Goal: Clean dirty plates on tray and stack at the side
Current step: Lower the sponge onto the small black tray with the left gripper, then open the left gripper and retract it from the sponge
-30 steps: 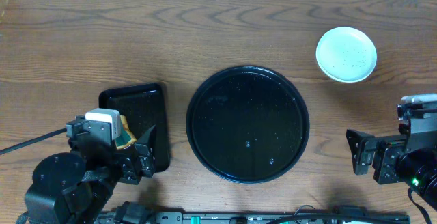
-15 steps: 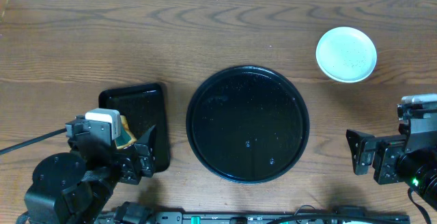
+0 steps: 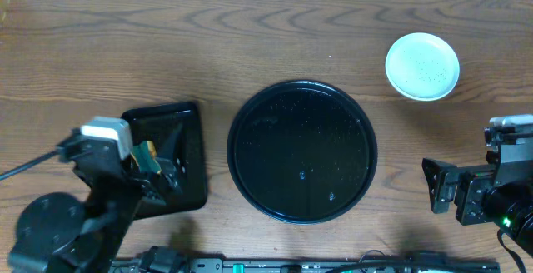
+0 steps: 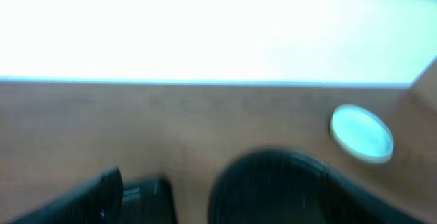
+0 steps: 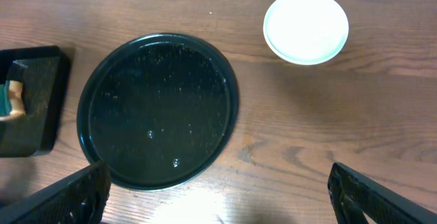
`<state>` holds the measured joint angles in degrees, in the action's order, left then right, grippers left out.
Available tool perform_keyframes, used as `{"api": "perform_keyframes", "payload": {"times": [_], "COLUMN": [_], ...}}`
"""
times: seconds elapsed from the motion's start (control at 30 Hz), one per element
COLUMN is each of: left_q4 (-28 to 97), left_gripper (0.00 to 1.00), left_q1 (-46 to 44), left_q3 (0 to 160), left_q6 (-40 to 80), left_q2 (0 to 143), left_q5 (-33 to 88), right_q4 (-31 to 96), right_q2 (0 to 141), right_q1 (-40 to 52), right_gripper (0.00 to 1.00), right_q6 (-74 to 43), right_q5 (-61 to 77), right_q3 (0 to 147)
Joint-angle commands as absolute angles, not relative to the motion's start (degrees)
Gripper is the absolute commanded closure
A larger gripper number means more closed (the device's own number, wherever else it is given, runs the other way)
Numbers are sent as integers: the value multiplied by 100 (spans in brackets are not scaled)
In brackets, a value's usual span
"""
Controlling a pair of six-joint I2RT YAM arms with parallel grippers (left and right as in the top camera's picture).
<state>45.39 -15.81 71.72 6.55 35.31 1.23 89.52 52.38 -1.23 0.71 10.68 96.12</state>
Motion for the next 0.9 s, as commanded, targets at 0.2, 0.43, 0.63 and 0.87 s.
{"api": "perform_keyframes", "payload": {"times": [0.2,0.43,0.63,0.87], "left_q4": [2917,2877,2744,1852], "left_gripper": [10,10,10,10], "left_q1": [-1367,-952,-770,-655], "left_q3": [6816,6145,5155,3854], "left_q6": [602,602,659,738], "left_q2": [2707,1627,945,425], "left_q5": [38,36,38,36], "right_q4": [8965,8965,8965,8965], "right_q2": [5238,5238,5238,5238], "right_q1": [-71,-71,-71,-71], "right_gripper": [1,1,1,1], "right_q6": [137,137,137,137], "right_q5": [1055,1057,1057,1057], "right_q3": [9675,9675,9675,9675]}}
